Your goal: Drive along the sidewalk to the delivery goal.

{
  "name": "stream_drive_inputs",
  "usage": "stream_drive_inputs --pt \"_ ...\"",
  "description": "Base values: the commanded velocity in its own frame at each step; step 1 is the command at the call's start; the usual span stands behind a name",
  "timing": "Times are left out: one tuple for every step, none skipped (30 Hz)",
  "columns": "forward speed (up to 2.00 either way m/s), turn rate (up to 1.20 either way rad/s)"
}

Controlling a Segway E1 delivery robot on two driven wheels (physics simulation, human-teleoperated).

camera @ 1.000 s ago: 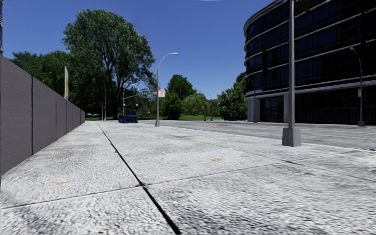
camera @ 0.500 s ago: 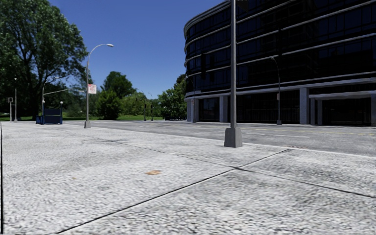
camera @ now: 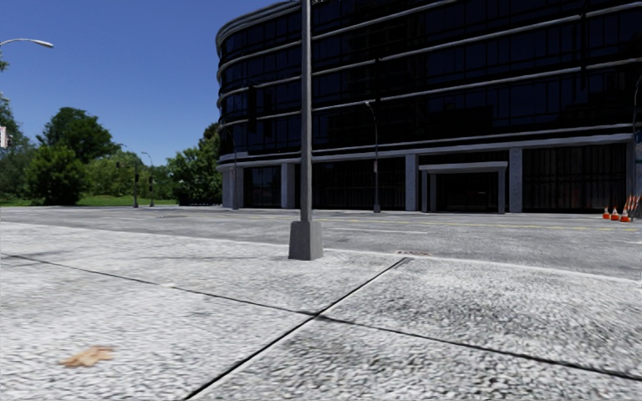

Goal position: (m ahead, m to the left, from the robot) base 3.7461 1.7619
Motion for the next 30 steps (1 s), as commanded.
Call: stream_drive_inputs --pt "1.68 0.0" --pt "1.68 0.0" --pt "1.68 0.0" --pt "1.68 0.0" --pt "1.68 0.0" --pt "1.68 0.0" --pt "1.68 0.0" --pt "1.68 0.0" --pt "1.68 0.0" --pt "1.68 0.0" --pt "1.68 0.0" --pt "1.68 0.0" --pt "1.68 0.0" --pt "1.68 0.0" --pt "1.68 0.01" --pt "1.68 0.01" --pt "1.68 0.06" --pt "1.68 0.18" --pt "1.68 0.25" --pt "1.68 0.25" --pt "1.68 0.31" --pt "1.68 0.36" --pt "1.68 0.41" --pt "1.68 0.41" --pt "1.68 0.46" --pt "1.68 0.47" --pt "1.68 0.47" --pt "1.68 0.47" --pt "1.67 0.47" --pt "1.67 0.47"
